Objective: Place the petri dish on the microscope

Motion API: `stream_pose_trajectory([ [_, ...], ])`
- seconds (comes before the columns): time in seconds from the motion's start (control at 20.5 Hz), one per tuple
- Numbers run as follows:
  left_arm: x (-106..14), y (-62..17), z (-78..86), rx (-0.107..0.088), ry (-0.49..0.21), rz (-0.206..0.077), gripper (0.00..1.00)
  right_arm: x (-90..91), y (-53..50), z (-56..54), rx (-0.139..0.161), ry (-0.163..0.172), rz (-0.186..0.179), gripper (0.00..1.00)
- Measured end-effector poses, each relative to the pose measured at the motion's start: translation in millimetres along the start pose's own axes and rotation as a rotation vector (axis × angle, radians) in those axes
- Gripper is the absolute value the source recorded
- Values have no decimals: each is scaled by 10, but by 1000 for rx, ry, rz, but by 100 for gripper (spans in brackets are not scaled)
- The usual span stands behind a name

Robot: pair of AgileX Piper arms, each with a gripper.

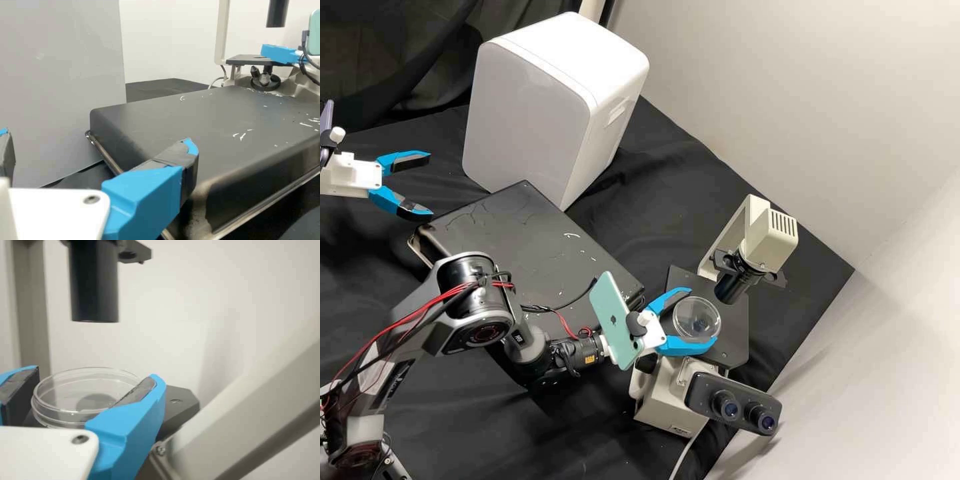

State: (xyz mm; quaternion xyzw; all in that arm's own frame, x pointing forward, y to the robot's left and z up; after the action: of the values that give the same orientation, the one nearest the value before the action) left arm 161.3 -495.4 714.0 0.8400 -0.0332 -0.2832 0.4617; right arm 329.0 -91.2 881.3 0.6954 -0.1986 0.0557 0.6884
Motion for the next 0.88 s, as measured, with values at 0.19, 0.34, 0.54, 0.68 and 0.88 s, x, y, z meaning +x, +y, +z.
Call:
stream_pose_trajectory([
  [0.19,0,0,0,0,0,0,100,70,-23,40,11,-11,35,0],
  [0.34,0,0,0,0,0,0,100,110,-39,47,21,-14,60,0],
  [0.54,0,0,0,0,0,0,100,137,-60,27,17,-22,84,0],
  [0.68,0,0,0,0,0,0,100,137,-84,19,20,-30,89,0],
  [0.88,0,0,0,0,0,0,100,141,-109,-5,18,-39,104,0],
])
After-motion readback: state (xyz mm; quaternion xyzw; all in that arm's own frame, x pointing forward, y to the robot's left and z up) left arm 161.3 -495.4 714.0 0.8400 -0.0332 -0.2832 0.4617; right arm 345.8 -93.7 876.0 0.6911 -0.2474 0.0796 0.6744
